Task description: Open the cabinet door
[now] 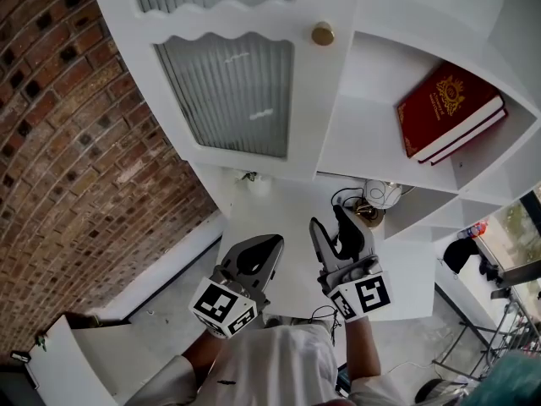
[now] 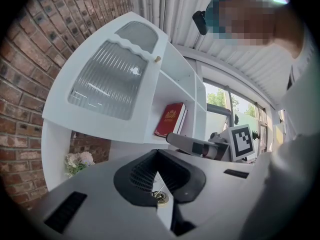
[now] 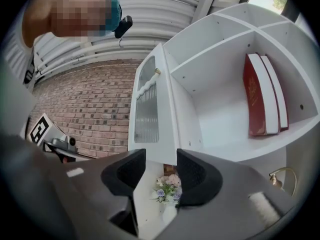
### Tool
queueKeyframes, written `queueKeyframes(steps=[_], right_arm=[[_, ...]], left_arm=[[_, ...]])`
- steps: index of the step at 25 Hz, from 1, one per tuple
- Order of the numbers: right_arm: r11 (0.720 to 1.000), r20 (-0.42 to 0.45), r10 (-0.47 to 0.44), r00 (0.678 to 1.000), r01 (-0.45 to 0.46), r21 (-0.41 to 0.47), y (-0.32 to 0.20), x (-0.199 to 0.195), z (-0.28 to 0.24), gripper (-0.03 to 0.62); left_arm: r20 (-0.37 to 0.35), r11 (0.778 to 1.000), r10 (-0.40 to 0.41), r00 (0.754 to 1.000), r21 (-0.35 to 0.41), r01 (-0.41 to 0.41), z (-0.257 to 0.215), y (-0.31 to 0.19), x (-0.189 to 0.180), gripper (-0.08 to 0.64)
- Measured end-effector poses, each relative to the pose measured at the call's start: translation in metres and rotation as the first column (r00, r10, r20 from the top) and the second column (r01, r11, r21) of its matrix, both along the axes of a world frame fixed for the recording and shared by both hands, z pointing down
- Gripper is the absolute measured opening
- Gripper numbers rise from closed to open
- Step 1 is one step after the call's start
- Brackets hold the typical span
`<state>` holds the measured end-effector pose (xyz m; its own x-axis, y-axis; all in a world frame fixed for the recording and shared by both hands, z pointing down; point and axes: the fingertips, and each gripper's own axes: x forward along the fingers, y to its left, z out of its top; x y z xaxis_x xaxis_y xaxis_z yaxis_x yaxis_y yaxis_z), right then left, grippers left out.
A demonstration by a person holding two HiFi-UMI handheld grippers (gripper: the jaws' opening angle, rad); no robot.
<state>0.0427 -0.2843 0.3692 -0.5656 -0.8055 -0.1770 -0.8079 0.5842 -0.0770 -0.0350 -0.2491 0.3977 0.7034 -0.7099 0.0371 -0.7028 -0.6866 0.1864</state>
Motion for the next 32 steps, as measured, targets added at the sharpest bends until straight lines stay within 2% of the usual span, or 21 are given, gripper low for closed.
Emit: queueKeyframes(steps=[16,32], right_arm=[[0.999,0.024,0.008,1.000,-0.009,0.038,-0.032,-0.003,-0.016,0.195],[1.000,0.014,0.016,1.000,-0.016,0.002,-0.071,-0.009,-0.006,0.195]], left_arm=[[0.008,1.000,0.005,1.000,0.006,-0.005,-0.001,-0.011,0.005,0.009],[-0.011,1.000,-0.010,1.000,0.013,0.010,-0.003,-0.024,0.002,0.009]])
